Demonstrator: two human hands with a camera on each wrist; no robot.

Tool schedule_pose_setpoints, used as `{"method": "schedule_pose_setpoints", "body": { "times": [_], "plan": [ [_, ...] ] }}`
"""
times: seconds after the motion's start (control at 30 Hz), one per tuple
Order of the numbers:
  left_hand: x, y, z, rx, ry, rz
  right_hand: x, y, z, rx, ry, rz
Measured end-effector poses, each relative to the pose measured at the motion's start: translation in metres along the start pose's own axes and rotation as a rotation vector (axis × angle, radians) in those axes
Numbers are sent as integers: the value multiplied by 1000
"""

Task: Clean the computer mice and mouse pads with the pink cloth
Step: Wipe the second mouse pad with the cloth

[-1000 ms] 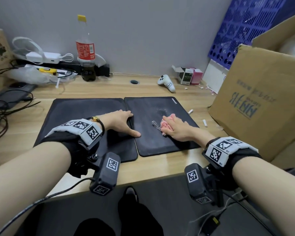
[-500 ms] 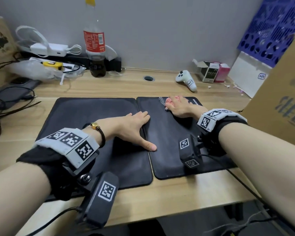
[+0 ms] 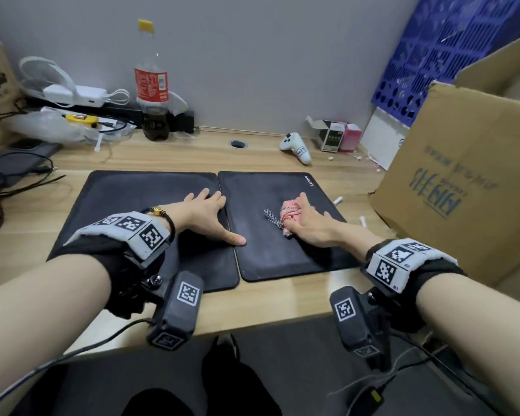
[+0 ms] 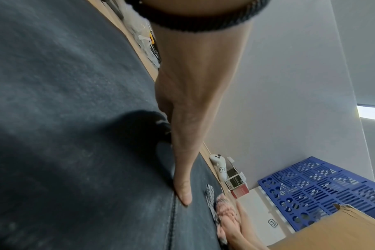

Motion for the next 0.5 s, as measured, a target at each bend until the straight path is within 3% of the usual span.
{"method": "schedule_pose_setpoints", "body": {
  "times": [0.1, 0.23, 0.5],
  "plan": [
    [1, 0, -2, 9, 9, -13, 1, 0, -27, 4, -27, 20],
    [2, 6, 2, -21, -13, 22, 2, -5, -25, 53, 15, -62],
    [1, 9, 24, -113, -77, 106, 16, -30, 67, 33, 103, -73]
  ]
}}
Point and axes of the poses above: each hand's wrist, its own z-axis towards the middle knuckle, its own x-axis out of the back of the hand, y = z × x, the point moved 10 cm from there along z, towards the middle knuckle, and after that the axes turned 1 degree about z, right-handed, at the moved point
